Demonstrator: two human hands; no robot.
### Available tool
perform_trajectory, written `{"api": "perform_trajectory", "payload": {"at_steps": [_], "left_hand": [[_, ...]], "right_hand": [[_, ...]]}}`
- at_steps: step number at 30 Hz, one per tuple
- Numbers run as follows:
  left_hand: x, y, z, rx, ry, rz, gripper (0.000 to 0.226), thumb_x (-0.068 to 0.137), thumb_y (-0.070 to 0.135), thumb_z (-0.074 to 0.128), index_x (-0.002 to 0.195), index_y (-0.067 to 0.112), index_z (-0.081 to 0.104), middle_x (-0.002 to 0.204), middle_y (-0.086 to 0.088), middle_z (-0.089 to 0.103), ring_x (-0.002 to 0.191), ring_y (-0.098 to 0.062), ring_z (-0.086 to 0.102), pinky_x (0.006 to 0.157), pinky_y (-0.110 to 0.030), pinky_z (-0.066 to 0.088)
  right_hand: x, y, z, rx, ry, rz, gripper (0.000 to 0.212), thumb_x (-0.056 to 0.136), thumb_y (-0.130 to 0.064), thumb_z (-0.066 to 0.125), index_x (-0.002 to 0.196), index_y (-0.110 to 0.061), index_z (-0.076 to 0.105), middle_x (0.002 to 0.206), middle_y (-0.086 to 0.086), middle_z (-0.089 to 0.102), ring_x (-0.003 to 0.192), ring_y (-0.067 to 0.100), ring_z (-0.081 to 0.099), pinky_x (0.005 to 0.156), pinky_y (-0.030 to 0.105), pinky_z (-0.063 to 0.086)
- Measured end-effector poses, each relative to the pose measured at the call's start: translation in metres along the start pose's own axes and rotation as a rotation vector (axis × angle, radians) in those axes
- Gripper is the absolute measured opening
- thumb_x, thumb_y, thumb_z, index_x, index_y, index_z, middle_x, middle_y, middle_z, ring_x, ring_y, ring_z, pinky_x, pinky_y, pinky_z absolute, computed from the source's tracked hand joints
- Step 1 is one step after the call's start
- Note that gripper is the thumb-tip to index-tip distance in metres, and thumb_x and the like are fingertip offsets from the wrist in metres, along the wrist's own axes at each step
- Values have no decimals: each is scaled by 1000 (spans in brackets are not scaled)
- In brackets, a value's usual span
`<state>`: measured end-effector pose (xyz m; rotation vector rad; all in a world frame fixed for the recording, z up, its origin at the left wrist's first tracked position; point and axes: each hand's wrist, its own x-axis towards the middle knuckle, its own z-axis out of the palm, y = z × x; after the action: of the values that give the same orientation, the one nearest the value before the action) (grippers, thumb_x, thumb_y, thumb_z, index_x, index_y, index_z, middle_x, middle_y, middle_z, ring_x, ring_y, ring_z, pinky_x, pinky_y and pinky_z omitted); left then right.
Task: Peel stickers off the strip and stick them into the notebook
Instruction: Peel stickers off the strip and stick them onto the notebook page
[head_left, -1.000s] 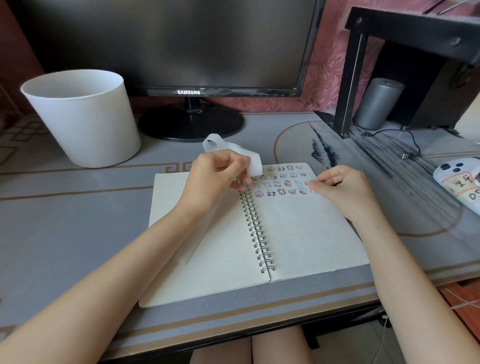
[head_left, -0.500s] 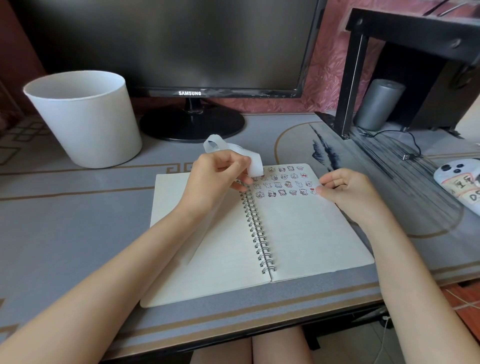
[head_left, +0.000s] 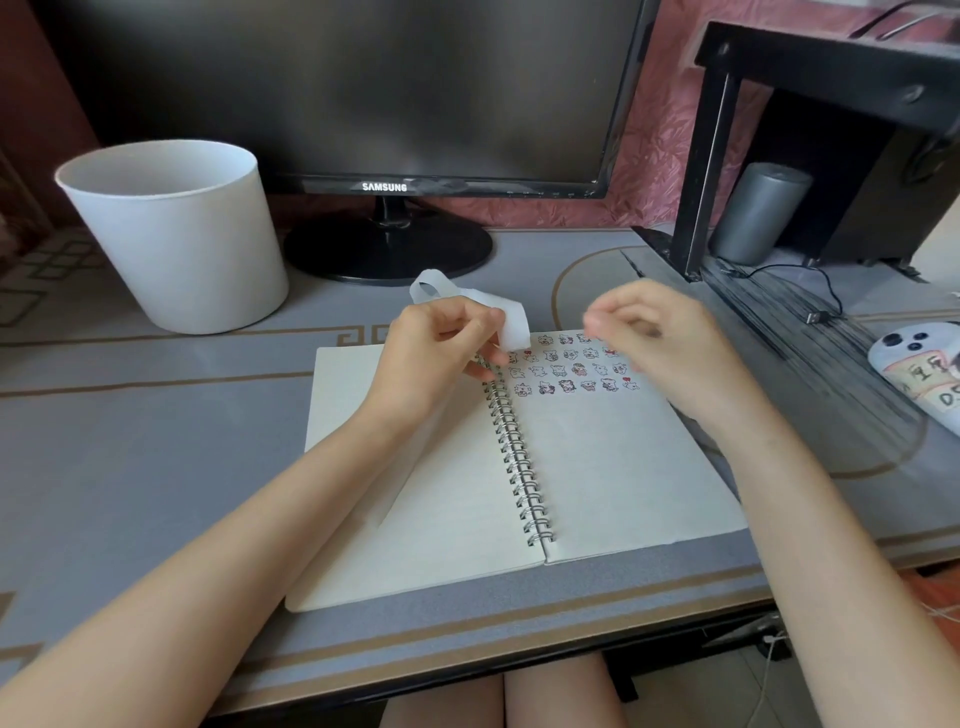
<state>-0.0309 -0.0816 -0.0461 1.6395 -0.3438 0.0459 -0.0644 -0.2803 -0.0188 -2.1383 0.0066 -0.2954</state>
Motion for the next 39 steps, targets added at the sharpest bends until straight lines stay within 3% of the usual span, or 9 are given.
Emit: {"api": "perform_trajectory", "payload": {"at_steps": [4,8,15,19,24,39], "left_hand": [[1,0,-1,-5,9,25,24,96,11,55,75,6,66,71,-2,65,65,-11,65,58,-24,55],[1,2,-3,-35,32,43,24,96,12,54,74,11,64,66,11,65,62,-9,66,56,-24,55],[0,3,-1,-54,2,10,23,96,18,55,84,2,67,79,-3,66,65,-12,64,57,-25,53],[0,-1,-1,-6,-26,25,14,91,12,62,78,12,69,75,-6,68,68,-12,65,60,-23,54],[0,-2,-1,-36,-19,24,15,92,11,61,79,11,68,68,-2,67,68,-12,66,63,-24,55],[-2,3,0,-50,-16,-11,14,92,11,61,80,11,69,65,0,69,66,-7,67,66,-19,55]], "right_hand": [[2,-12,25,39,-111,-127,19,80,-24,74,96,-21,62,83,-10,69,71,-1,57,76,17,43],[5,-12,40,-19,-48,-186,20,80,-18,73,90,-30,60,77,-15,68,71,13,56,78,26,46],[5,-7,44,258,36,-200,22,81,-2,70,82,-22,60,77,-8,64,71,4,57,71,20,45],[5,-4,45,275,15,-201,19,82,-2,68,82,-21,64,78,-9,65,72,3,57,71,15,46],[5,-2,48,231,33,-217,17,80,-10,72,81,-26,69,78,-9,70,77,8,63,79,26,50],[6,0,49,168,57,-258,9,80,-7,72,83,-15,69,77,-6,69,72,7,62,72,23,51]]}}
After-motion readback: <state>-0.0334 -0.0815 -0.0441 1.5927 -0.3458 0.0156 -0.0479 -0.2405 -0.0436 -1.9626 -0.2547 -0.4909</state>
